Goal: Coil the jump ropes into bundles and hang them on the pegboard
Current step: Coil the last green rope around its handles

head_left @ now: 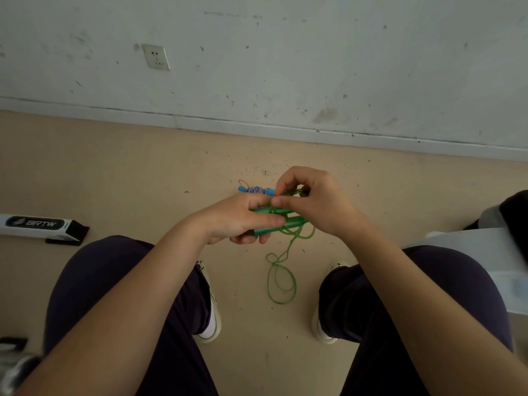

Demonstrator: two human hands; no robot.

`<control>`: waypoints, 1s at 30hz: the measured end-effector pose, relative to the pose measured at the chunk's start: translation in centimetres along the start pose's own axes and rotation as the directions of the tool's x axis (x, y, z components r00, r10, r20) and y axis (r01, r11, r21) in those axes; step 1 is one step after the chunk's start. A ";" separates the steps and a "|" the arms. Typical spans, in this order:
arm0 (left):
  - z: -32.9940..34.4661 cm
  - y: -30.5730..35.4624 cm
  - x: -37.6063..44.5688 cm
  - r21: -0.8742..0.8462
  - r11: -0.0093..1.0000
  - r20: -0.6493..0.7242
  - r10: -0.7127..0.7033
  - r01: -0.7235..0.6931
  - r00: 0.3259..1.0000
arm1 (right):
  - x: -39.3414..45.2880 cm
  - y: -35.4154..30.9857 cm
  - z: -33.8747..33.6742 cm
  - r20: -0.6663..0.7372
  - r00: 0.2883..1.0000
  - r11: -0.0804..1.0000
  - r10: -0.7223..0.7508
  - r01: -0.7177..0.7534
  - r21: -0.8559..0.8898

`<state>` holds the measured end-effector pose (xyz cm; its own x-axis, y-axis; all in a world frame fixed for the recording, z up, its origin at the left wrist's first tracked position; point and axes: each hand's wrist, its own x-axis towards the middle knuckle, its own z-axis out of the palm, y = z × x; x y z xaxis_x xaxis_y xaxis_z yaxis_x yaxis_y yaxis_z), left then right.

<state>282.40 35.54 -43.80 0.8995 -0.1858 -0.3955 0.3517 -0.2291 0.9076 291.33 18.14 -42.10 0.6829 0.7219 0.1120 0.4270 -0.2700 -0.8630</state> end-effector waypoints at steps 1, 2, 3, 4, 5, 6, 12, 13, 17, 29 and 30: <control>-0.1 0.0 0.0 -0.019 1.000 0.011 0.005 -0.005 1.000 | 0.0 0.0 -0.2 0.018 1.000 1.000 0.005 -0.005 0.020; -0.2 0.0 -0.1 -0.040 0.999 0.021 0.014 -0.013 1.000 | 0.0 0.0 -0.4 0.036 0.999 0.999 0.009 -0.010 0.047; -0.3 0.1 -0.1 -0.063 0.998 0.028 0.026 -0.024 0.999 | 0.0 0.0 -0.6 0.053 0.998 0.997 0.013 -0.017 0.077; -0.3 0.2 -0.1 -0.086 0.996 0.032 0.034 -0.031 0.999 | 0.0 0.0 -0.8 0.066 0.998 0.995 0.016 -0.023 0.096; -0.4 0.2 -0.1 -0.108 0.993 0.032 0.038 -0.035 0.999 | 0.0 -0.1 -1.0 0.075 0.997 0.993 0.020 -0.028 0.111; -0.4 0.3 -0.1 -0.132 0.991 0.030 0.041 -0.037 0.999 | -0.1 -0.1 -1.0 0.076 0.997 0.992 0.025 -0.034 0.121; -0.5 0.1 0.1 -0.230 0.972 -0.017 0.036 -0.039 0.999 | -0.3 -0.3 0.3 0.063 0.991 0.975 0.117 -0.127 0.183; -0.4 0.1 0.2 -0.214 0.976 -0.066 0.020 -0.033 0.998 | -0.2 -0.2 0.5 0.029 0.991 0.977 0.134 -0.137 0.164; -0.3 -0.2 0.6 -0.159 0.986 -0.297 0.002 -0.051 0.955 | 0.1 0.1 0.4 -0.096 0.982 0.978 0.164 -0.149 0.147; 1.0 0.0 0.3 -0.111 0.994 -0.090 0.006 -0.016 0.996 | 0.2 1.0 1.1 -0.186 0.976 0.993 0.114 -0.107 0.050; 1.0 0.0 0.3 -0.112 0.993 -0.088 0.013 -0.023 0.996 | 0.3 1.0 1.1 -0.195 0.975 0.994 0.108 -0.104 0.031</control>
<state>282.34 34.51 -44.09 0.9232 -0.1039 -0.3700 0.3581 -0.1165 0.9264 291.29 18.77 -43.51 0.8275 0.5501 0.1126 0.3355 -0.3236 -0.8847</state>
